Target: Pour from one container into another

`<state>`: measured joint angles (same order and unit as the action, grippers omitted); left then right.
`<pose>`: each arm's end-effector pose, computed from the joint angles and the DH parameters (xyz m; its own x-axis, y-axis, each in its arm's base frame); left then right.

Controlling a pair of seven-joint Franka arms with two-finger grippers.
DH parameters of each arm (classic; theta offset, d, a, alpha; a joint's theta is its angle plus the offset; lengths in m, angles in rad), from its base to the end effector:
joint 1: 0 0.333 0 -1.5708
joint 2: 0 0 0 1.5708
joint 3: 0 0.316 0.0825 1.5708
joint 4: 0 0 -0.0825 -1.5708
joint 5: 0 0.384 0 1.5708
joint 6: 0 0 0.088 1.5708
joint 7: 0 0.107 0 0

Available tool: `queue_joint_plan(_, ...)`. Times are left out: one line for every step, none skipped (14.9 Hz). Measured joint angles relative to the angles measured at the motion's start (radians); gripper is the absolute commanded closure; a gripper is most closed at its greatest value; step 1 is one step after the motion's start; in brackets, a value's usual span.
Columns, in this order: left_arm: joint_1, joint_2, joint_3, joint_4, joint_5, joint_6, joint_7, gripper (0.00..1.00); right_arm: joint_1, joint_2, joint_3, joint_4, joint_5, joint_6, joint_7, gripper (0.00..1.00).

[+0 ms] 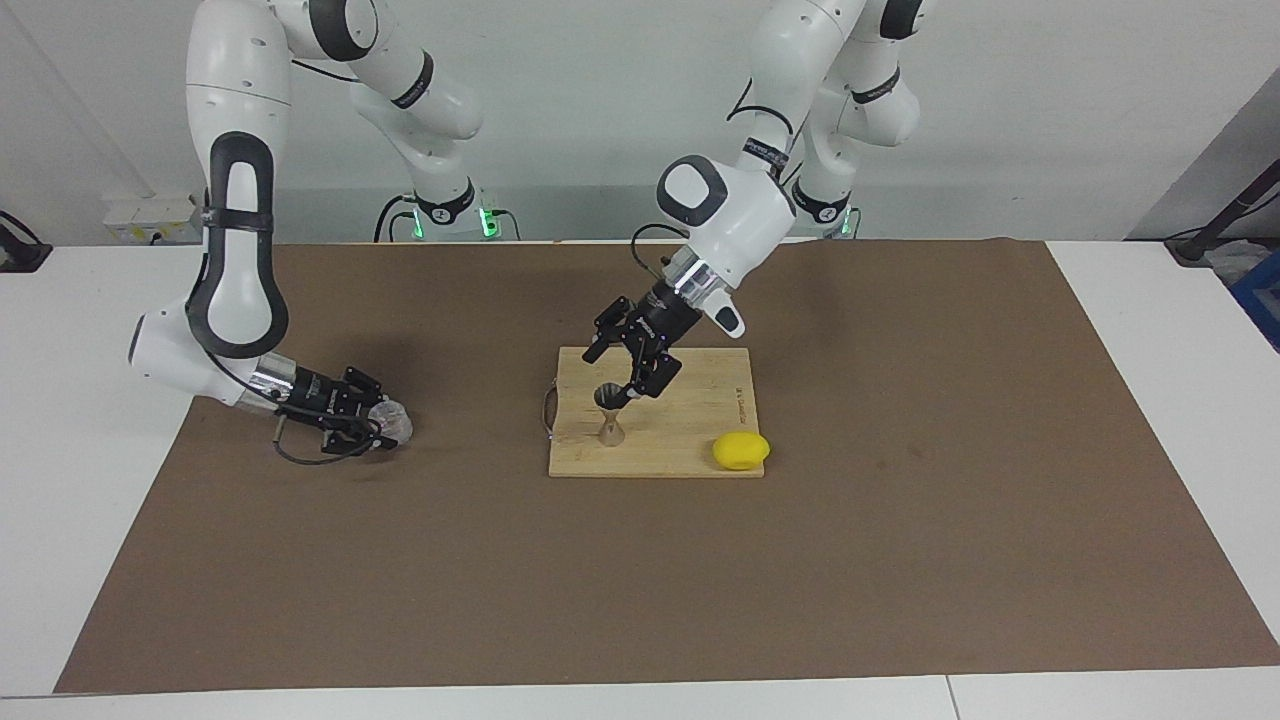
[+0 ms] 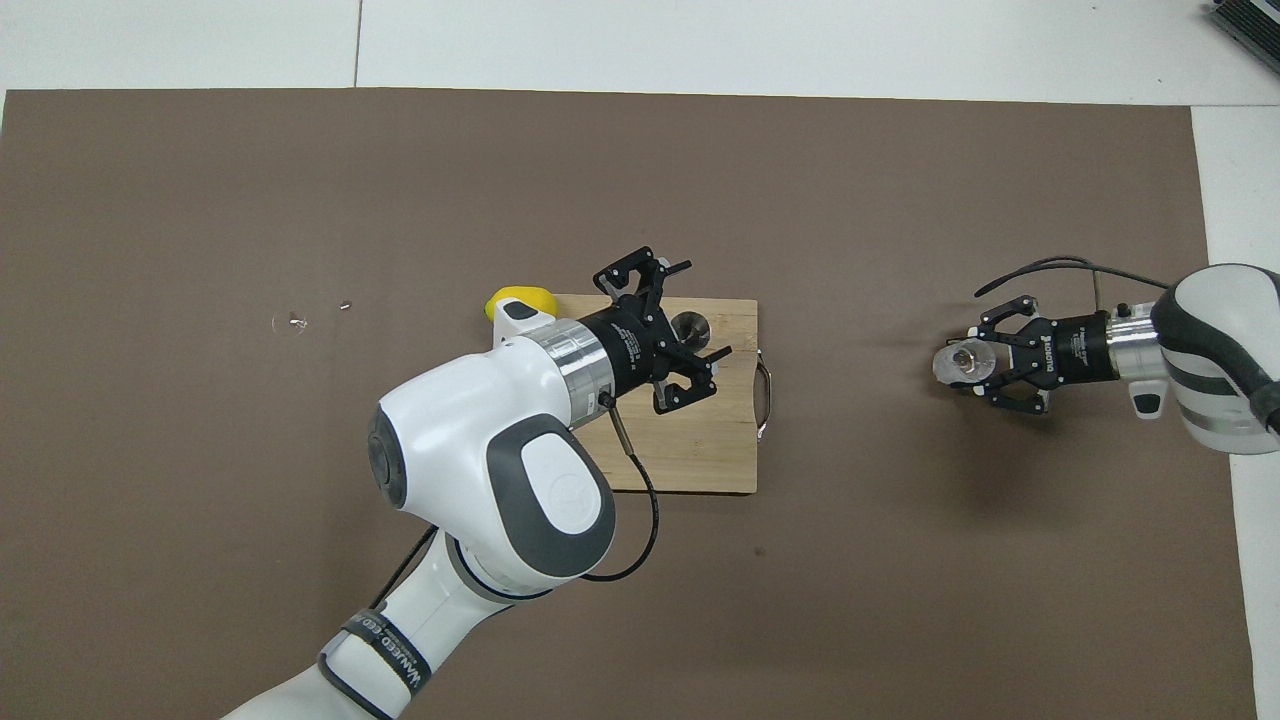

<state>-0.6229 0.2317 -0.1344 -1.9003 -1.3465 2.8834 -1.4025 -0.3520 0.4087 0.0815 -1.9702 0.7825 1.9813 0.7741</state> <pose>0.5037 -0.3914 0.4305 -0.0904 0.5679 -0.8182 0.9149 0.3720 0.1571 0.5700 -0.1132 0.2517 0.0498 -0.7157 -0.6966 -0.9988 -0.0376 -0.0327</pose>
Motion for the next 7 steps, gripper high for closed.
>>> queue_joint_plan(0.021,-0.019,0.005,0.0,0.022,-0.034,0.0,0.0,0.0,0.0,0.0,0.0,0.0,0.0,0.0,1.0)
queue_joint_plan(0.052,-0.039,0.008,0.0,0.077,-0.076,-0.001,0.0,0.0,0.0,0.0,0.0,0.0,0.0,0.0,1.0)
queue_joint_plan(0.083,-0.053,0.011,0.0,0.143,-0.114,-0.006,0.0,0.0,-0.002,0.0,0.0,0.0,0.0,0.0,1.0)
queue_joint_plan(0.114,-0.066,0.014,0.0,0.209,-0.144,-0.009,0.0,0.0,-0.007,0.0,0.001,0.0,0.001,0.003,1.0)
queue_joint_plan(0.143,-0.074,0.018,0.0,0.267,-0.167,-0.011,0.0,0.002,-0.016,0.0,0.002,0.0,0.001,0.011,1.0)
queue_joint_plan(0.175,-0.079,0.02,0.0,0.329,-0.19,-0.011,0.0,0.009,-0.029,0.0,0.003,0.0,0.001,0.025,1.0)
queue_joint_plan(0.212,-0.082,0.021,0.0,0.4,-0.217,-0.011,0.0,0.027,-0.048,0.001,0.005,0.0,0.001,0.05,1.0)
